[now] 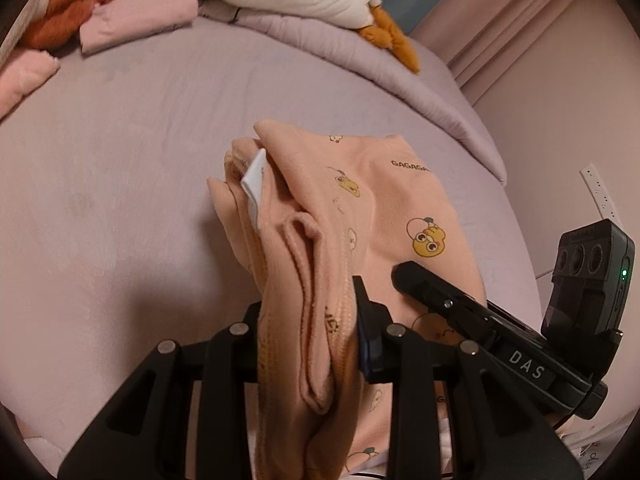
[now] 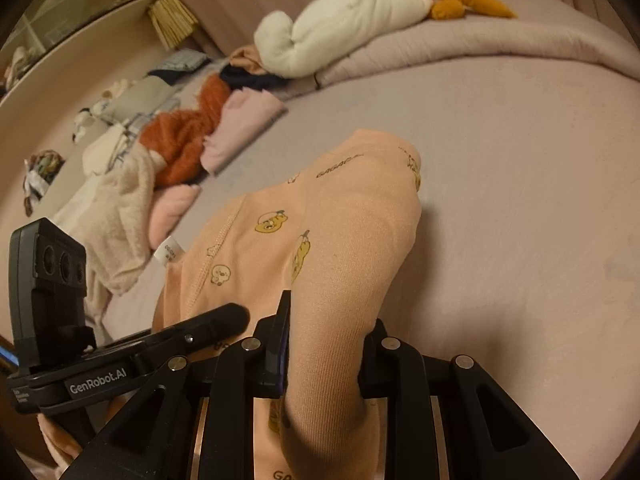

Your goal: Fold small clothes

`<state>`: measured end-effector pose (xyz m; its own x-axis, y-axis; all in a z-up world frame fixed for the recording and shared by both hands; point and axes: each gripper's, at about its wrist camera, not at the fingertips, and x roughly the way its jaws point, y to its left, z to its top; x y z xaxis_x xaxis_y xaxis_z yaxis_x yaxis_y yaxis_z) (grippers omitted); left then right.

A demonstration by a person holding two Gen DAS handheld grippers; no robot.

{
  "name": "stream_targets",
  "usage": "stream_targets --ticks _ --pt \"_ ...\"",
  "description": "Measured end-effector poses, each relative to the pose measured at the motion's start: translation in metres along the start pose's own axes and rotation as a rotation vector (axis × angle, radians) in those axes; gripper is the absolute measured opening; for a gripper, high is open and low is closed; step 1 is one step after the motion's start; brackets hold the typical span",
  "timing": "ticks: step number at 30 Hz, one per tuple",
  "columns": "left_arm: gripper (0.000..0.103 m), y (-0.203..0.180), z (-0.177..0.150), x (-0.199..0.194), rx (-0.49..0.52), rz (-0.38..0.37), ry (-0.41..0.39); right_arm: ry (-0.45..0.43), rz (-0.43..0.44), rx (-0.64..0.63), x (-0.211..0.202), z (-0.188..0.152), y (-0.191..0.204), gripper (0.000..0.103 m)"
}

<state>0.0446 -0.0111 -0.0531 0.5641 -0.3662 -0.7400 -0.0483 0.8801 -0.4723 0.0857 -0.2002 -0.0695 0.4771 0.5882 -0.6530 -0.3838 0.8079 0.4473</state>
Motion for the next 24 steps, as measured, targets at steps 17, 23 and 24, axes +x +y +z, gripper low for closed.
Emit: stream_targets --ticks 17,23,24 --pt "0.030 -0.051 -0.002 0.026 0.117 0.001 0.026 -0.049 -0.087 0.029 -0.035 -0.007 -0.023 0.026" --pt "0.030 -0.051 -0.008 0.051 0.118 0.031 0.066 -0.017 -0.098 0.061 -0.023 -0.012 -0.041 0.026" --pt "0.030 -0.049 -0.007 0.058 0.111 0.037 0.076 -0.010 -0.098 0.067 -0.019 -0.012 -0.044 0.026"
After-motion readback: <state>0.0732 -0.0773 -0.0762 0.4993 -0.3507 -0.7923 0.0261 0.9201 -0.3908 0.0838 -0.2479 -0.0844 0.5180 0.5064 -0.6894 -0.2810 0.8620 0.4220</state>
